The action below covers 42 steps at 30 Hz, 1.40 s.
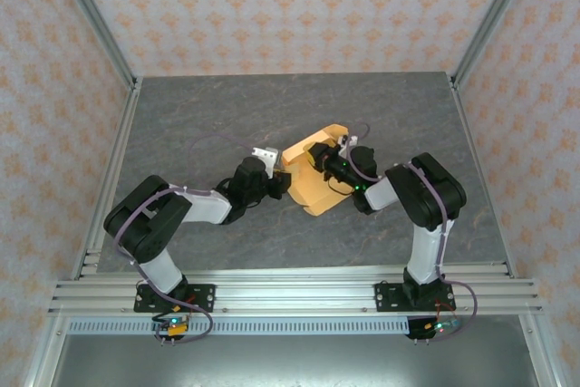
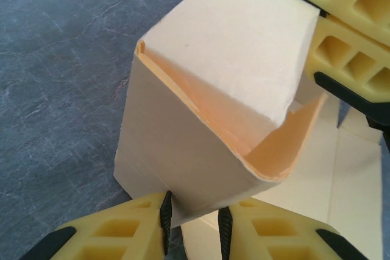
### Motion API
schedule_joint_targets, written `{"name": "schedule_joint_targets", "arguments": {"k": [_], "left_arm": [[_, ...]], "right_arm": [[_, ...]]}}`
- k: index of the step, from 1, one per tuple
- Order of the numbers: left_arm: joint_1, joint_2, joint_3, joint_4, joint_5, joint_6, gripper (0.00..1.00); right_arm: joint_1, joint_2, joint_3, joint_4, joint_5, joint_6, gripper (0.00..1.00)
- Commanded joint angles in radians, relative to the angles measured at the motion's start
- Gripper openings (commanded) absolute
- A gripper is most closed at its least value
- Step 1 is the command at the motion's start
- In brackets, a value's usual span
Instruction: Fold the paper box
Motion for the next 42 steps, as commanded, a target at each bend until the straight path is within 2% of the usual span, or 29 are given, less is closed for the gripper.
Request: {"name": "schedule_joint_targets", "arguments": {"k": [1,7,14,21,28,37,40,42], "left_arm": [[-0.012,0.014,0.018,0.065,-0.094,-0.032,0.29],[-0.018,0.054,0.019,0.092,-0.211,-0.058,0.24],[-0.020,0.063,0.024,0.082,-0.303,-0.076,0.21],[-0.021,0.095,0.066,0.081,-0.336,-0.076,0.22],[-0.021,0.148,0.088,0.139,-0.340,-0.047,0.23],[-0.021,0.198,0.079,0.274,-0.304,0.048,0.44],[-0.019,0.191,0.069,0.286,-0.334,0.075,0.43],[-0.019,0.185,0.059,0.306,-0.340,0.096,0.36]], "right_arm": [[0.042,0.015,-0.029,0.061,0.098,0.072,0.06],[0.139,-0.008,-0.055,0.046,0.285,0.108,0.06],[0.177,-0.020,-0.074,0.029,0.361,0.129,0.06],[0.231,-0.065,-0.089,-0.031,0.443,0.123,0.07],[0.244,-0.100,-0.092,-0.089,0.457,0.129,0.08],[0.248,-0.100,-0.090,-0.130,0.477,0.191,0.09],[0.249,-0.109,-0.089,-0.155,0.466,0.208,0.09],[0.249,-0.114,-0.087,-0.165,0.460,0.215,0.09]]}}
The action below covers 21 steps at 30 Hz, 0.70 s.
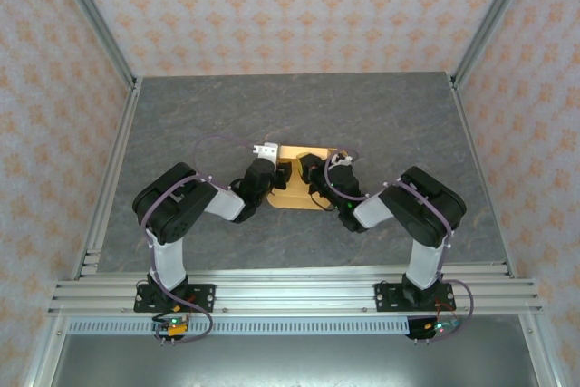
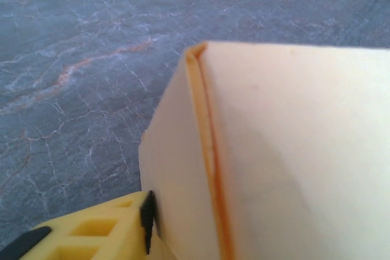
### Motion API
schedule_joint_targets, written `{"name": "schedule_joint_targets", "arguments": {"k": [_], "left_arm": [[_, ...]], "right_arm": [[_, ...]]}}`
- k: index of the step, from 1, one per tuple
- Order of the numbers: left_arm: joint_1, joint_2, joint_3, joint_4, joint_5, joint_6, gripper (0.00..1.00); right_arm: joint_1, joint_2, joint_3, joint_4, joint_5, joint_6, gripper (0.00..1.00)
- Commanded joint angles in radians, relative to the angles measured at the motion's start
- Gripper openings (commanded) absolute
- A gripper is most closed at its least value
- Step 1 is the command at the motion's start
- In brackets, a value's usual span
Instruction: Fold the paper box
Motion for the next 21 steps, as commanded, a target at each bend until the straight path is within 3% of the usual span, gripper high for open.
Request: {"name": "schedule_joint_targets", "arguments": {"k": [1,12,17,21], "left_arm": [[0.004,-0.017,-0.013,0.097,-0.034,0.066,0.31],[0.002,-0.036,-0.027,0.118,-0.043,0.097,0.10],[0.003,-0.053,-0.030,0.103,-0.050,0.068,0.00],[0.002,-0.052,-0.031,0.094,-0.047,0.069,0.00]], "right_arm": [[0.015,-0.016,-0.016,-0.097,-0.010,0.048,0.09],[0.014,-0.075,-0.034,-0.148,-0.015,0.041,0.10],[0.014,-0.116,-0.044,-0.190,-0.013,0.032,0.20],[0.014,-0.174,-0.045,-0.269,-0.015,0.014,0.37]]}}
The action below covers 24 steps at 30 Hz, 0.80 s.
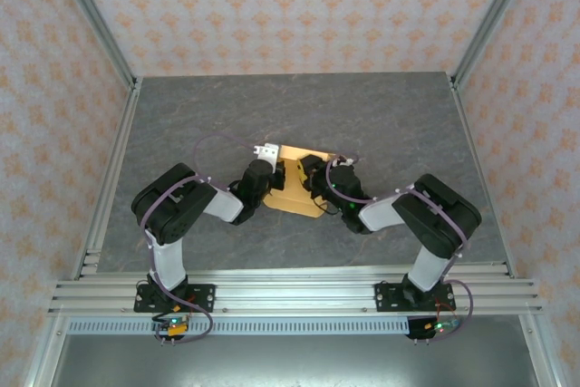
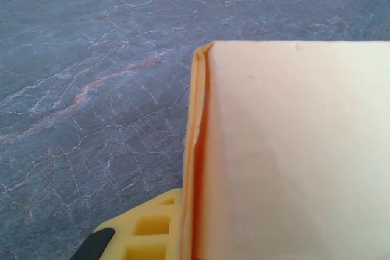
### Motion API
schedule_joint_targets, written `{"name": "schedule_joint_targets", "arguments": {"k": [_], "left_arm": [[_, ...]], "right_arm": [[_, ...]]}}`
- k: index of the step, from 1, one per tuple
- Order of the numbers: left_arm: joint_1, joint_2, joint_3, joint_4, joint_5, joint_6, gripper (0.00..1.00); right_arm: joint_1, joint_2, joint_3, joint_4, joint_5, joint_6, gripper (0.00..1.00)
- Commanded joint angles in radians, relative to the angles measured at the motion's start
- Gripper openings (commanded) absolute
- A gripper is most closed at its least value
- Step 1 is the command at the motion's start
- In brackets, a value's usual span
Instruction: Fold the paper box
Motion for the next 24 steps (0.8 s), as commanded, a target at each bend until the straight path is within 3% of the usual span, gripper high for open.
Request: {"name": "schedule_joint_targets", "arguments": {"k": [1,7,10,14,16,19,24], "left_arm": [[-0.001,-0.044,-0.007,0.049,-0.019,-0.018,0.00],[-0.001,-0.052,0.020,-0.031,0.014,0.041,0.00],[-0.001,-0.053,0.037,-0.077,0.044,0.065,0.00],[-0.001,-0.068,0.022,-0.071,0.068,0.067,0.00],[0.000,-0.084,0.031,-0.113,0.112,0.098,0.01],[-0.001,-0.116,0.041,-0.179,0.145,0.150,0.00],[-0.001,-0.140,0.018,-0.166,0.153,0.194,0.00]], "right_arm": [[0.004,-0.075,-0.012,-0.158,-0.001,-0.007,0.40],[0.004,-0.321,-0.032,-0.521,-0.079,-0.111,0.53],[0.004,-0.506,0.002,-0.865,-0.113,-0.239,0.58],[0.004,-0.736,0.080,-1.227,-0.040,-0.422,0.58],[0.001,-0.816,0.117,-1.323,0.028,-0.507,0.64],[-0.083,-0.801,0.213,-1.395,-0.040,-0.744,0.69],[-0.248,-0.524,0.496,-1.640,-0.240,-1.213,0.71]]}}
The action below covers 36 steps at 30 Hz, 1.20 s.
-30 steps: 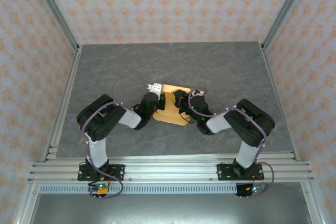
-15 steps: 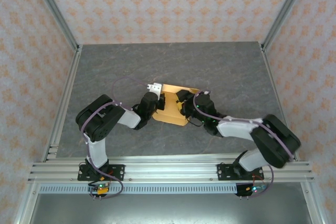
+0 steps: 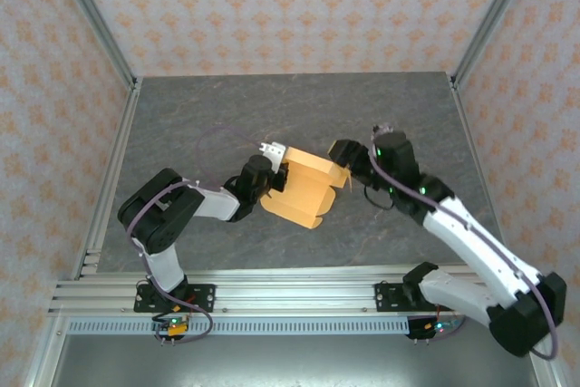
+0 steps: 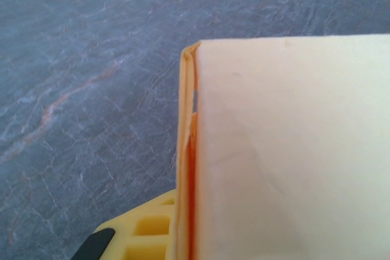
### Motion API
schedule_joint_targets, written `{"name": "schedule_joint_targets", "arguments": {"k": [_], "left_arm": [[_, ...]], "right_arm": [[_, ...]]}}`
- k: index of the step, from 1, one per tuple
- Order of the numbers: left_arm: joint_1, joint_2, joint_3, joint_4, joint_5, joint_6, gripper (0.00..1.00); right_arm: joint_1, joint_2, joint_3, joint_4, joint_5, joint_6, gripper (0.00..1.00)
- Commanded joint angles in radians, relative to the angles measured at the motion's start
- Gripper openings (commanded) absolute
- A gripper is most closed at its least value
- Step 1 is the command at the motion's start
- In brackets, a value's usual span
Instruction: Fold the paper box
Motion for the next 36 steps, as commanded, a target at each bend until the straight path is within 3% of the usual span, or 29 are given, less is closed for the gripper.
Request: {"name": "schedule_joint_targets", "arguments": {"k": [1,9,15,17,24,28,36], "left_arm": [[-0.001,-0.035,0.006,-0.025,0.036,0.061,0.00],[-0.002,-0.003,0.038,-0.022,0.144,0.079,0.01],[-0.003,0.036,0.057,-0.016,0.170,0.080,0.02],[-0.007,0.045,0.044,0.016,0.146,0.079,0.02],[-0.008,0.076,0.033,0.081,0.106,0.037,0.08],[-0.008,0.095,0.031,0.137,0.072,-0.004,0.15],[-0.009,0.107,0.051,0.193,0.074,-0.034,0.33]], "right_arm": [[-0.071,0.157,0.122,-0.256,-0.119,-0.375,0.72],[-0.126,0.508,0.291,-0.174,-0.480,-0.473,0.63],[-0.126,0.636,0.322,-0.170,-0.512,-0.542,0.64],[-0.126,0.664,0.316,-0.151,-0.538,-0.546,0.59],[-0.127,0.672,0.223,-0.055,-0.526,-0.475,0.54],[-0.127,0.669,0.166,-0.001,-0.476,-0.404,0.49],[-0.127,0.664,0.138,0.036,-0.470,-0.354,0.48]]}}
